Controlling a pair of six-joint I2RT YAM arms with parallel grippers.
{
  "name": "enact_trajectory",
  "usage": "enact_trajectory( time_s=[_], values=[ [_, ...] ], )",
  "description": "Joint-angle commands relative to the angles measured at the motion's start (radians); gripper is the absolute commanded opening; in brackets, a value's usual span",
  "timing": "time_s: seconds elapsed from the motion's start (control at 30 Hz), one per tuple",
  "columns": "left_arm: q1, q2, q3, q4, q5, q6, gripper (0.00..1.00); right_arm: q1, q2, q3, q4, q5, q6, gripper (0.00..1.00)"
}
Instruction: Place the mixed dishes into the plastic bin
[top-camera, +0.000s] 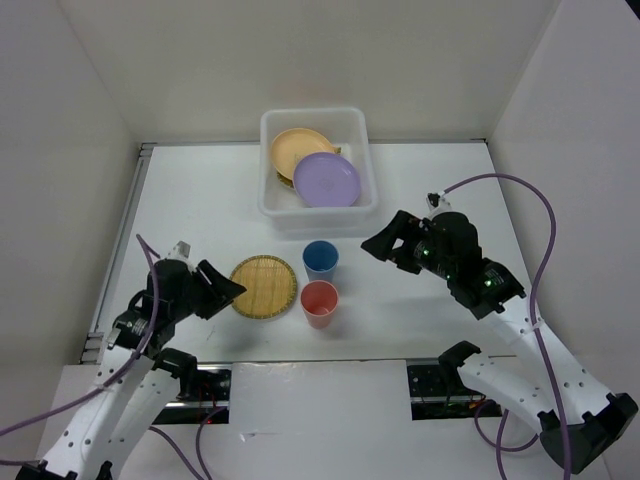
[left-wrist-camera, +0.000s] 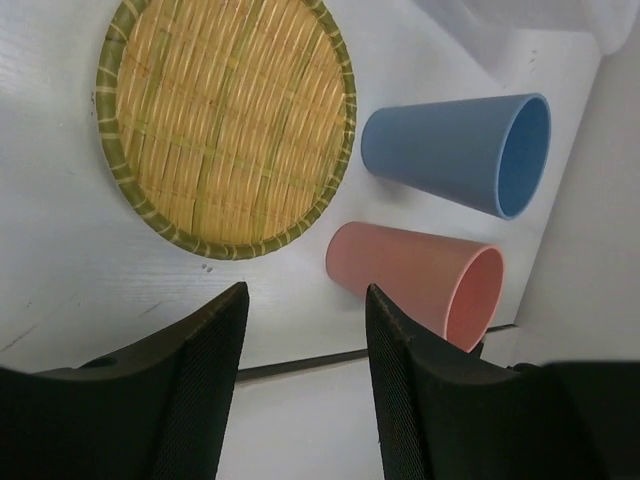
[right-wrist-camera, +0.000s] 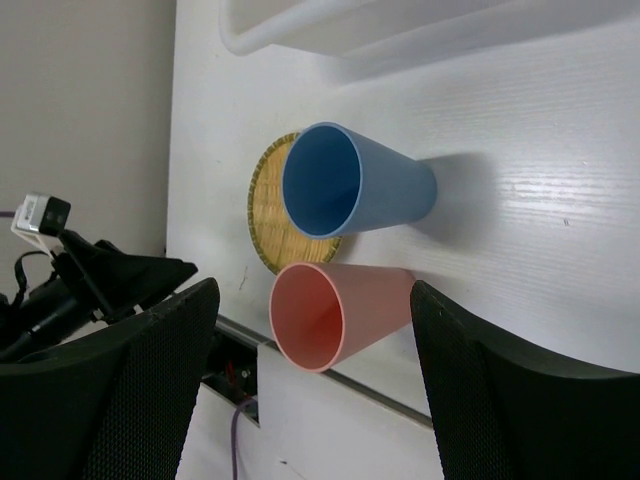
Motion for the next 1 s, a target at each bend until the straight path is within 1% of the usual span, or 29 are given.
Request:
enact_trajectory(
  time_s=[0.0, 0.07, 0.13, 0.23, 0.37, 0.47, 0.5, 0.6, 0.63, 0.83, 0.97],
  values=[
    [0.005, -0.077, -0.071, 0.078, 0.001, -0.136, 0.58, -0.006, -0.006, -0.025, 0.091, -0.008, -0.012, 0.82],
    [0.005, -0.095, -0.111, 0.090, 0.010, -0.163, 0.58, -0.015, 0.027, -0.035, 0.116, -0.023, -0.003, 0.82],
    [0.005, -0.095, -0.160, 0.104, 0.022, -0.163, 0.61, -0.015, 0.037, -0.035, 0.116, -0.046, -0.003, 0.82],
    [0.005, -0.095, -0.191, 0.114, 0.022, -0.176, 0.62, -0.015, 0.061, -0.024, 0.125, -0.046, -0.012, 0.82],
    [0.005, -0.054, -0.217, 0.149, 0.013, -0.185, 0.62, -0.015, 0.061, -0.024, 0.156, -0.057, -0.012, 0.82],
    [0.005, 0.006, -0.226, 0.167, 0.002, -0.185, 0.63, -0.015, 0.081, -0.024, 0.165, -0.066, -0.012, 0.82],
    [-0.004, 0.035, -0.226, 0.184, 0.002, -0.174, 0.65, -0.015, 0.081, -0.024, 0.165, -0.066, -0.012, 0.82],
    [-0.004, 0.090, -0.236, 0.210, -0.016, -0.163, 0.65, -0.015, 0.090, -0.024, 0.183, -0.066, -0.012, 0.82],
    [-0.004, 0.103, -0.236, 0.239, -0.016, -0.163, 0.66, -0.015, 0.090, -0.024, 0.183, -0.066, -0.012, 0.82],
    [-0.004, 0.218, -0.236, 0.313, -0.026, -0.163, 0.66, -0.015, 0.109, -0.024, 0.202, -0.066, -0.021, 0.82],
    [-0.024, 0.331, -0.211, 0.325, -0.035, -0.142, 0.66, -0.015, 0.141, -0.003, 0.202, -0.066, -0.030, 0.82]
  ],
)
